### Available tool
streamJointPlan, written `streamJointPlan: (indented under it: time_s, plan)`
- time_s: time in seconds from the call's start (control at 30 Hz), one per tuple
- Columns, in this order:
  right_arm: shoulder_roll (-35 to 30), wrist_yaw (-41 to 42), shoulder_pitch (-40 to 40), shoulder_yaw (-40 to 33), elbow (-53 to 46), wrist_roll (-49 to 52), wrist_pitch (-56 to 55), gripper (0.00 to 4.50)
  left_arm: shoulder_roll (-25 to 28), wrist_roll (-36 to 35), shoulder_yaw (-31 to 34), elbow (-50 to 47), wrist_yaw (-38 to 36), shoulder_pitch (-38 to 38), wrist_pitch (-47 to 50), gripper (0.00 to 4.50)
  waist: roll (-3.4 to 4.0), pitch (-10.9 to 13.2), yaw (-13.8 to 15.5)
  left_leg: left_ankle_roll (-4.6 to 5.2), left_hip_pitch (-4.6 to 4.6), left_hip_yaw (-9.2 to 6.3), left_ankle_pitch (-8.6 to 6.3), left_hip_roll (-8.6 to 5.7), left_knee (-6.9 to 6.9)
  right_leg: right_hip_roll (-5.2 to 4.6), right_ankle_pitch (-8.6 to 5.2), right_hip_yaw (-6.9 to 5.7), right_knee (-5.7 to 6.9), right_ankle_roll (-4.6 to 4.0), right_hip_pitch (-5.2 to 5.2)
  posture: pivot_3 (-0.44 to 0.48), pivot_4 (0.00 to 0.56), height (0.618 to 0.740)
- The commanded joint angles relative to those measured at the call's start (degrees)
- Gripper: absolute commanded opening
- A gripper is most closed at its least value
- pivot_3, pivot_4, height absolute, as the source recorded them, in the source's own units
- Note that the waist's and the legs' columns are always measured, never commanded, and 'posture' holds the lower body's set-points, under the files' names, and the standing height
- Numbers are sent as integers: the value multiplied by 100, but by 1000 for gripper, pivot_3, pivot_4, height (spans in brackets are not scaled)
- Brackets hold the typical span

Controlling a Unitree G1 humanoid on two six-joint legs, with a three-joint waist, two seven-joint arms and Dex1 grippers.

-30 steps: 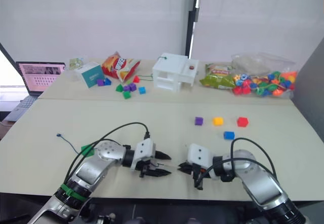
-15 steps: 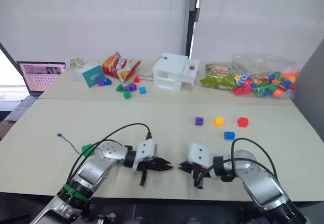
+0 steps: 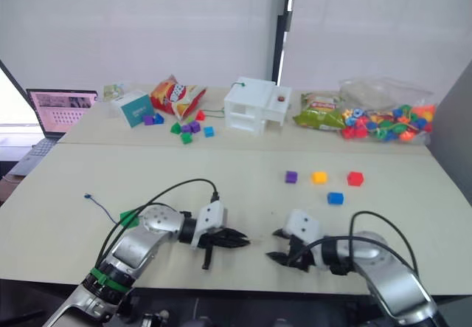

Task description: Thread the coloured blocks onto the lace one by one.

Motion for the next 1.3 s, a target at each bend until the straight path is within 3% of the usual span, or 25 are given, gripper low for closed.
streamJointPlan:
  time_s: [0.03,0.17,0.3,0.43,0.6,0.83,1.2,1.3]
  plan:
    - [320,-682,462,-1114,-238,268,209,4355,45,-98,75,-189,-20,-7,-25,0,0,0,-1,0,1,2,0,0,0,1,0,3,-1,0,0,0,150,740]
    - [968,-1809,636,-1966,-90,47,173,4435,71,-115,102,-205,-4,17,2,0,0,0,-16,0,4,3,0,1,0,1,0,7,2,0,0,0,150,740]
    - [1387,-2695,405,-2031,27,-275,182,4435,60,-124,98,-214,10,34,34,0,2,-1,-61,-1,9,5,1,1,0,3,0,10,5,0,0,0,150,740]
    - [1811,-3746,-491,-1784,820,-793,294,4435,50,-121,93,-212,17,33,59,0,3,-1,-115,-3,15,10,2,2,-5,9,0,16,8,-1,-2,0,150,740]
    - [1936,-4365,-1626,-1867,1949,-975,155,4435,27,-97,82,-236,56,54,76,0,10,-2,-104,-4,13,11,2,-3,-11,6,-1,15,7,-2,-4,0,150,740]
    - [1681,-4551,-3122,-1775,3934,-1039,-200,4435,9,-97,104,-321,167,120,135,0,12,-1,-121,-3,13,16,3,-6,-17,5,0,16,5,-1,-4,0,150,740]
    - [1308,-4344,-4256,-1434,6264,-1218,-785,4435,36,-105,110,-421,272,189,172,0,14,-1,-205,-2,11,19,3,-2,-27,4,0,16,5,-1,-5,0,150,740]
    - [1269,-4249,-4436,-1457,6595,-1149,-1017,3703,37,-109,112,-439,297,198,189,0,15,-2,-209,-2,10,19,3,0,-29,4,0,16,6,-1,-5,0,150,740]
